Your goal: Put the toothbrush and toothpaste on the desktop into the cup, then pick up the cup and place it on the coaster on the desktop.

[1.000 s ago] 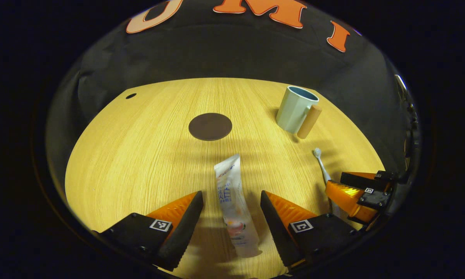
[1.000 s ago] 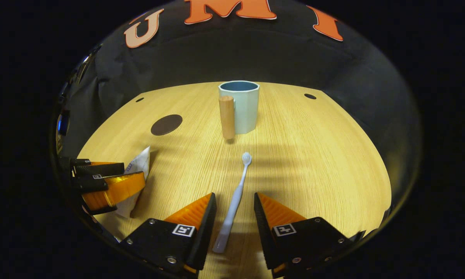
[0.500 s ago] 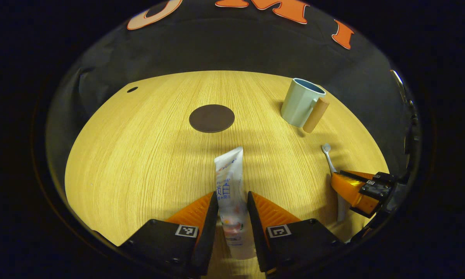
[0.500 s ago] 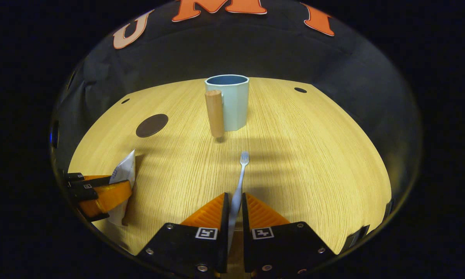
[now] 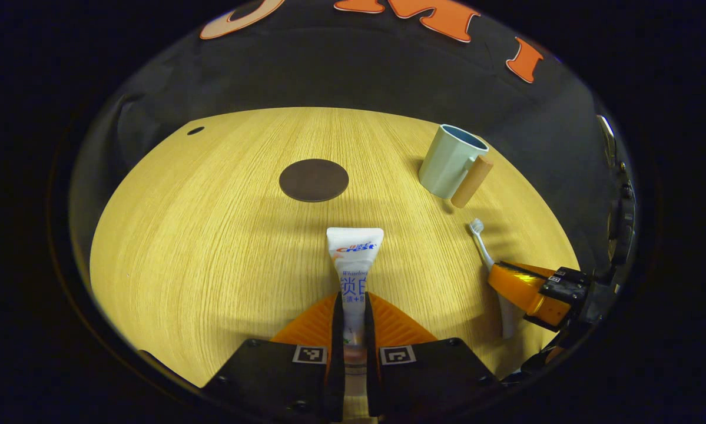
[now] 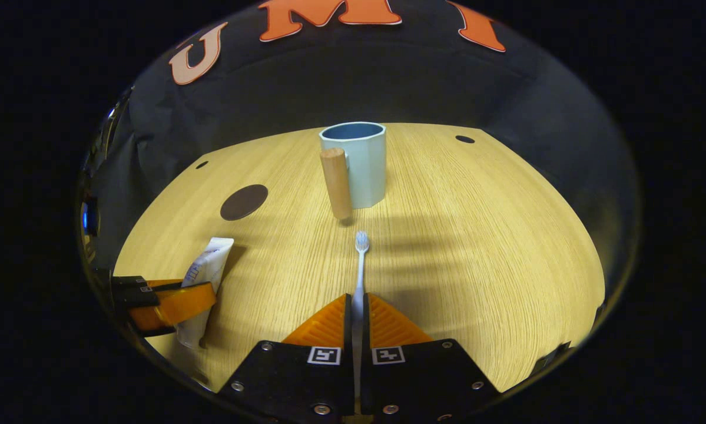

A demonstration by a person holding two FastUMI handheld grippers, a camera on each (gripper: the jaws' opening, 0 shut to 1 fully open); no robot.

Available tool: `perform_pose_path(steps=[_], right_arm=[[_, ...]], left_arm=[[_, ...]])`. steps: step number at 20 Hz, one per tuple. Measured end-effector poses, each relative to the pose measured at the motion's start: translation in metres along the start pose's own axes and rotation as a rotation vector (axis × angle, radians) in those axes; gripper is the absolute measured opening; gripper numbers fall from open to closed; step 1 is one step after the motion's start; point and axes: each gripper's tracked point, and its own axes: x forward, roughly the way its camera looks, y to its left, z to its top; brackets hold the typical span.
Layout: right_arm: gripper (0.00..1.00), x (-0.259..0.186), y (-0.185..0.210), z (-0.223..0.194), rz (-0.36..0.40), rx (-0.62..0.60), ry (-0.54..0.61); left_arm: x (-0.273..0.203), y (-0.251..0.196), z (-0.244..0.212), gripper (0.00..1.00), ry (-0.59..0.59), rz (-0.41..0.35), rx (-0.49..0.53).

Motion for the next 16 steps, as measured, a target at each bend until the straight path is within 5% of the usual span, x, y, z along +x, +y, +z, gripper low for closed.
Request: perform_pose_path(steps=[16], right_arm=[[0.05,-0.067,0.004,0.117,0.048,-0.016,-0.359]], left_arm=[[-0.013,0.005,0.025,0.19,-0.125,0.005,0.022]])
